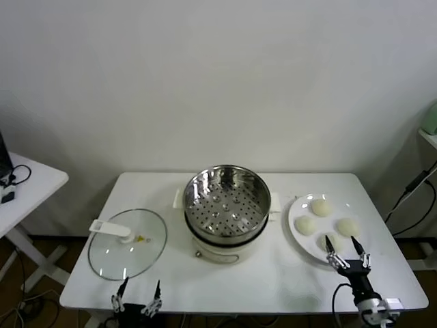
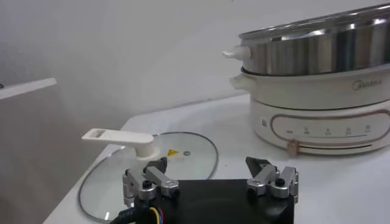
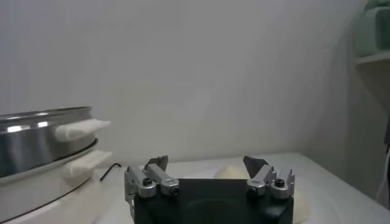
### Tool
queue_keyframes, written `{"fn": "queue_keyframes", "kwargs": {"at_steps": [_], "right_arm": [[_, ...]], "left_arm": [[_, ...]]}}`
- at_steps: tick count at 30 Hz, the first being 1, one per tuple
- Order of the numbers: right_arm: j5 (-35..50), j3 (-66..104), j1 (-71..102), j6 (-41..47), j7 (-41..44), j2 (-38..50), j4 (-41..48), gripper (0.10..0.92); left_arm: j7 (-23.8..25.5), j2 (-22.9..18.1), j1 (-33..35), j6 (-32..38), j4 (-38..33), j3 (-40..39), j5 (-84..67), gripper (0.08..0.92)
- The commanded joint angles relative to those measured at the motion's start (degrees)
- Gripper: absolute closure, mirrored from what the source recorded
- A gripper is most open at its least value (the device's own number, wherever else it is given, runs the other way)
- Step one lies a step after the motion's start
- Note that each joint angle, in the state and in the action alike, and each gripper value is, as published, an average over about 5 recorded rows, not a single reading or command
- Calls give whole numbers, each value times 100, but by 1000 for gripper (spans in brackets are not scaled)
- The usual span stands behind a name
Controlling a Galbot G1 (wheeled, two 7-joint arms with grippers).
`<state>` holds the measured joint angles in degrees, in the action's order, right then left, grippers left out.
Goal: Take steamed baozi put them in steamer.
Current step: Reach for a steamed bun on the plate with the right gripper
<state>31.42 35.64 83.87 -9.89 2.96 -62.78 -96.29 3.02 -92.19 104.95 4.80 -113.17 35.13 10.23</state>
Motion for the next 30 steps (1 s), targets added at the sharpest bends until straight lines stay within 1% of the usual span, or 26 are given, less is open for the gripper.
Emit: {"fn": "queue_keyframes", "kwargs": {"at_steps": [1,4,10,15,19,24,30], "right_arm": [[-69,44,-491,662,-298,129,-18,203],[-80,-14,-936,1027,-347,301,109,203],[-219,-457,-1908,2137,-326,873,461,203],[-647,-1170,-2807,2721,135,1430,936,203],[-1254,-1850,-3512,3016,883,1946,1312,203],[-2140,-2491,-4159,3448,2170,2559,1500,203],[-3101,-3364,-4901,3000,3579,3140,1752,203]], "left_arm": [[0,-46,2,5,6,-3,3,177],[-1,-46,4,9,3,-9,7,177],[-5,-35,-8,17,18,-5,-3,177],[-9,-30,-26,22,41,-10,-14,177],[-9,-20,-55,25,70,-10,-19,177],[-9,7,-78,25,98,-10,-27,177],[-8,56,-79,14,67,16,-72,177]]}}
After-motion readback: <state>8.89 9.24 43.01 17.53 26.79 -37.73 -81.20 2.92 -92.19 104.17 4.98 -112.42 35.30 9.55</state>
